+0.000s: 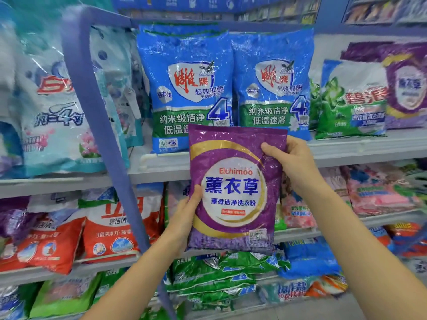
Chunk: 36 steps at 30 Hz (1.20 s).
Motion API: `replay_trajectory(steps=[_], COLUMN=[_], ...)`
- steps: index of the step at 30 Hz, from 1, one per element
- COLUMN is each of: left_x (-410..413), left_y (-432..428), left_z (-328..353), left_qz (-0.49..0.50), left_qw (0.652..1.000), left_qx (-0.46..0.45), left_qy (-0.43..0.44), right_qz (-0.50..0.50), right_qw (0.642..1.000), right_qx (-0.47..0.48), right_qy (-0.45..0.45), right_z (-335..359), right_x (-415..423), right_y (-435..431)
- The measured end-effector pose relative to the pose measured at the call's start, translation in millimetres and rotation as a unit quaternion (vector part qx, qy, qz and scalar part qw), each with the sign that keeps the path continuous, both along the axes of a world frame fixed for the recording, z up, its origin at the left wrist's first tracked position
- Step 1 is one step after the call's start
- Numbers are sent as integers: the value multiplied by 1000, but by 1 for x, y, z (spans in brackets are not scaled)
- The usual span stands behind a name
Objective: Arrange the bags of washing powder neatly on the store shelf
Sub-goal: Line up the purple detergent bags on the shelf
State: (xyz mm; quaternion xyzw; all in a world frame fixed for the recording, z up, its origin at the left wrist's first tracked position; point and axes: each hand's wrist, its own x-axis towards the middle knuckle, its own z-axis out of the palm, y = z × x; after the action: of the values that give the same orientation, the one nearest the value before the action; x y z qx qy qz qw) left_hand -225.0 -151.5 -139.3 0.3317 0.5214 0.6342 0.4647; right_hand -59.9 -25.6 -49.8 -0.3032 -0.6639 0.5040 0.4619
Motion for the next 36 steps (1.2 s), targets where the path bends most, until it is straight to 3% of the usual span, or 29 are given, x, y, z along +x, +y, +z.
replay_trajectory(steps=[2, 4, 7, 9, 12, 16, 19, 26, 31, 36], left_x=[1, 3, 13, 22, 41, 69, 99, 192, 278, 361], left_y=[2, 6, 14, 21, 31, 52, 75, 130, 174, 209], left_z=[5, 8, 15, 20, 22, 29, 41, 53, 58, 52], left_qz=[-1, -3, -6, -20, -52, -88, -106, -131, -104, -94], left_qw=[1000, 1000, 999, 997, 995, 992, 989, 989, 993, 994], left_qx=[-7, -17, -19, -19, -20, -41, -42, -34, -22, -32], left_qy=[-1, 16, 48, 75, 89, 80, 90, 66, 58, 45], right_qz=[-27, -78, -150, -133, -137, -219, -281, -363, -293, -294], right_qw=[998, 975, 859, 829, 820, 810, 783, 828, 935, 941], right_qx=[54, 188, 426, 442, 412, 412, 450, 388, 171, 163], right_qy=[-15, -89, -243, -316, -372, -356, -325, -180, -108, -44], right_z=[14, 29, 48, 52, 47, 42, 44, 39, 24, 40], right_x=[4, 8, 8, 4, 8, 40, 72, 217, 321, 396], right_y=[3, 5, 5, 6, 18, 38, 50, 76, 109, 151])
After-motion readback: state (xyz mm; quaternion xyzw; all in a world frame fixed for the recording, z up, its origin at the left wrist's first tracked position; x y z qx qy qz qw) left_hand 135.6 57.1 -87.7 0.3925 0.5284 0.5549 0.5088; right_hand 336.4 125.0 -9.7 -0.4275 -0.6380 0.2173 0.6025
